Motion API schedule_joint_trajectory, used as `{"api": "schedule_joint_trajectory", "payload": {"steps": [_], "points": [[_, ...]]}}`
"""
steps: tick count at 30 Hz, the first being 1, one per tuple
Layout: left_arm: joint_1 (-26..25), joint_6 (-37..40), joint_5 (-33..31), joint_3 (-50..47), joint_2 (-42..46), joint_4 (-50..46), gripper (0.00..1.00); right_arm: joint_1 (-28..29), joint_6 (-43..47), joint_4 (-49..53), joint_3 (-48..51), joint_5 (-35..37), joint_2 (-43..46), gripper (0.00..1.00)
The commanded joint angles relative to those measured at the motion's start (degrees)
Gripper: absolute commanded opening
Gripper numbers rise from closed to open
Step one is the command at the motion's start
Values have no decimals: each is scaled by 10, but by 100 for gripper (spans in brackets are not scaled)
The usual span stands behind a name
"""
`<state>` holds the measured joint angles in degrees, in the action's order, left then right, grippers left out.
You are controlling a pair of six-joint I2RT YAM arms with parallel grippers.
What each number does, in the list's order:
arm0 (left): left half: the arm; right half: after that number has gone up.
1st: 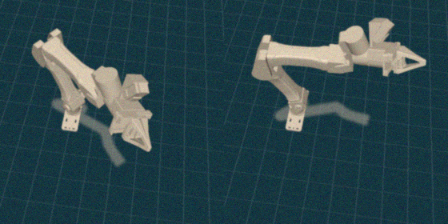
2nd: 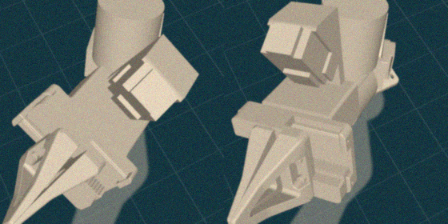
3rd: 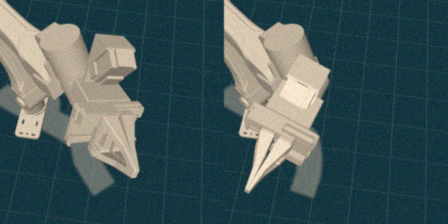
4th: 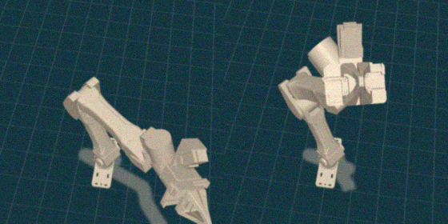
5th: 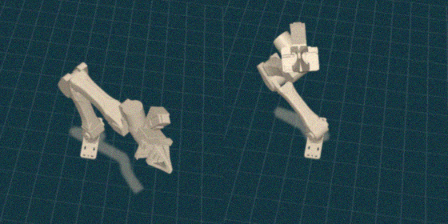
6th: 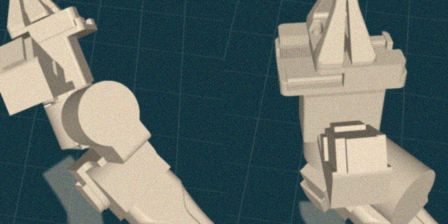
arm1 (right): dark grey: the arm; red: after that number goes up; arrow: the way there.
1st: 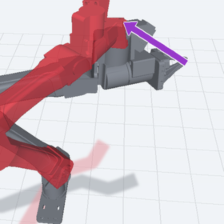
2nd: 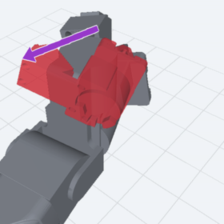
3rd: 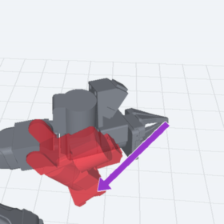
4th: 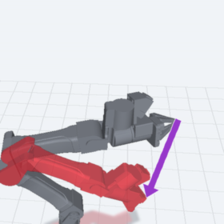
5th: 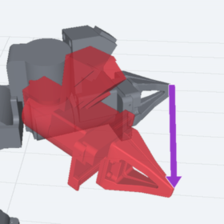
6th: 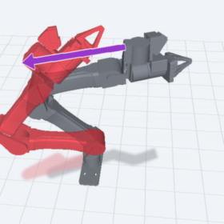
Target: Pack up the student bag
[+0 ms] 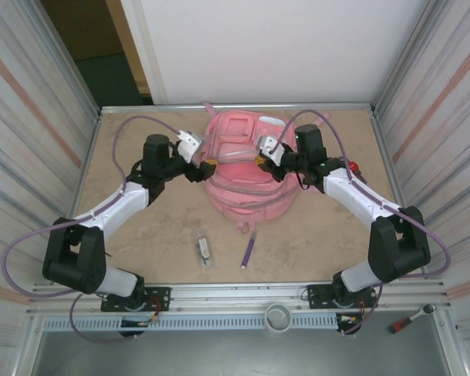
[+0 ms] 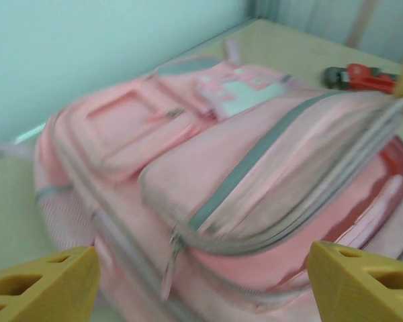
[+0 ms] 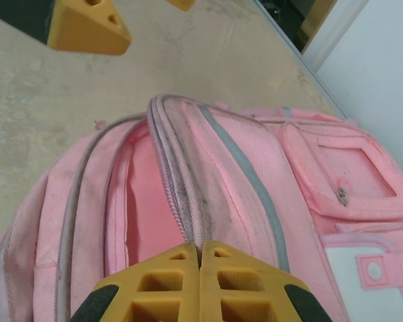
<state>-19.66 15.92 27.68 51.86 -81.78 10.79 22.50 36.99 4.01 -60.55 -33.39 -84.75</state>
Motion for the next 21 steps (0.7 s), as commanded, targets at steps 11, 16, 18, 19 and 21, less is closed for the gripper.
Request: {"api": "schedule_joint_trajectory", "payload": {"steps": [11,16,18,19,21], "points": [[-70,307,97,190,-153,-110,77,4,-32,5,-57,-85,-21,0],[-85,299,73,242,-202,-127,53,7,-61,0,-58,-66,-25,0],[-85,285,71,240,-205,-117,36,7,-96,-9,-45,-31,-16,5],[-85,279,60,235,-205,-108,22,8,-123,-15,-37,0,-10,13],[-84,265,26,223,-200,-86,6,9,-178,-7,-25,64,4,25]]}}
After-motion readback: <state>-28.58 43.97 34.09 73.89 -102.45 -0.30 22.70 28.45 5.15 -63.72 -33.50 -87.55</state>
